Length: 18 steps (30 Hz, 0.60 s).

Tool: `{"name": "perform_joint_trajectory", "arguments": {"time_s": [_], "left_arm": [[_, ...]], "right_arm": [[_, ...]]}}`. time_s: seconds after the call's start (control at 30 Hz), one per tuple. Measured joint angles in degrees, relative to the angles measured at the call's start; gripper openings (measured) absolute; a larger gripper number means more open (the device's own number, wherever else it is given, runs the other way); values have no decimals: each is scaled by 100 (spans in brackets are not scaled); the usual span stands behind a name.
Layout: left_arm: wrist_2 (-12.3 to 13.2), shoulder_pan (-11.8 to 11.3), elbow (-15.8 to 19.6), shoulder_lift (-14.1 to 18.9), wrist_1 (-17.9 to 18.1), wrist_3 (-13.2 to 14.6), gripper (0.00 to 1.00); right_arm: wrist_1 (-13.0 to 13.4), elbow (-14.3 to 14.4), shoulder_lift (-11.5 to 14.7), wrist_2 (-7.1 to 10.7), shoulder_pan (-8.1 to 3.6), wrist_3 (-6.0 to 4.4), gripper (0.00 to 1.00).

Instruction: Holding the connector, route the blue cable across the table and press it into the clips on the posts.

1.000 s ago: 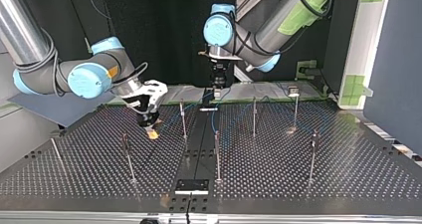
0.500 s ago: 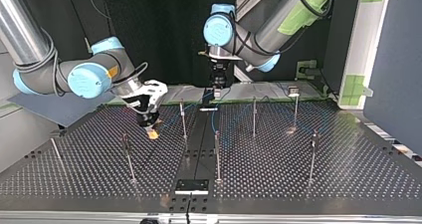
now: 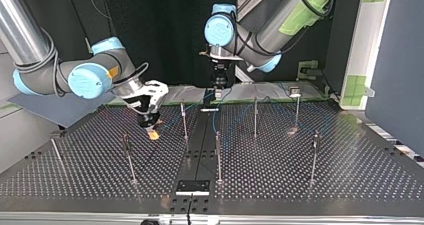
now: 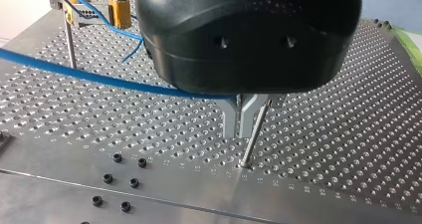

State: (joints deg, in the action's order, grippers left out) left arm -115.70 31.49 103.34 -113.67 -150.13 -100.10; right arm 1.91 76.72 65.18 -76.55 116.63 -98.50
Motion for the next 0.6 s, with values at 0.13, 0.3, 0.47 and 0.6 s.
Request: {"name": "perform_joint_trajectory", "arguments": {"time_s": [0.13,0.3,0.47,0.6], "left_arm": [[0,0,0,0,0,0,1],[0,0,0,0,0,0,1],[10,-2,-20,-8,-12,7,1],[36,-13,-105,-156,-132,22,1]], "right_arm": [[0,0,0,0,0,0,0],[0,0,0,0,0,0,0],[0,0,2,0,3,-3,0],[0,0,1,0,6,-7,0]]}}
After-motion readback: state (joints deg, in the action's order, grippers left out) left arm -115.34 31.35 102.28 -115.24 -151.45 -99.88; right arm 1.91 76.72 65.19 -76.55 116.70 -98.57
